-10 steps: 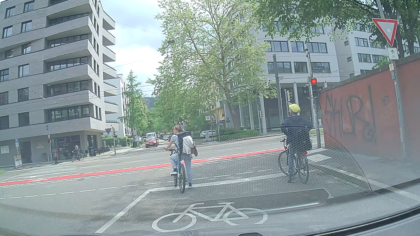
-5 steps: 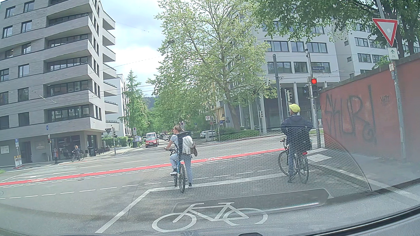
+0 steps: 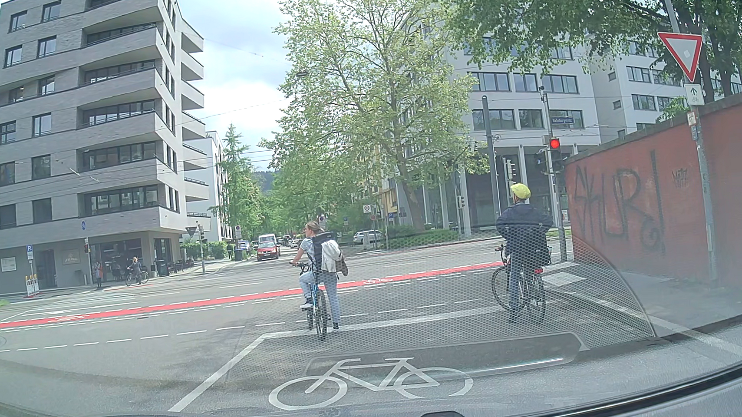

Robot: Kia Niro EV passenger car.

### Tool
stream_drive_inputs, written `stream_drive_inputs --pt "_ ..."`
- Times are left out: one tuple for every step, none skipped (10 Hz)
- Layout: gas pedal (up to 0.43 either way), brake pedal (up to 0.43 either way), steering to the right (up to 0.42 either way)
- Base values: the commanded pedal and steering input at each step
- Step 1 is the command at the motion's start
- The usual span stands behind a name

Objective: Follow the waypoints while adhering to traffic rules and regulations

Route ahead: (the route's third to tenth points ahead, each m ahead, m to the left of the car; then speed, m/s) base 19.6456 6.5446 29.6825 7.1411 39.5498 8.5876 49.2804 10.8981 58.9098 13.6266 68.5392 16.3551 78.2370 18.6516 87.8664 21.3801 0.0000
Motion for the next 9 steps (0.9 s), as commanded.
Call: stream_drive_inputs --pt "0.0 0.262 -0.016" --pt "0.0 0.262 -0.016" --pt "0.0 0.262 -0.016" --pt "0.0 0.262 -0.015" --pt "0.0 0.262 -0.016" --pt "0.0 0.262 -0.015" --pt "0.0 0.262 -0.016" --pt "0.0 0.262 -0.015" --pt "0.0 0.262 -0.015"
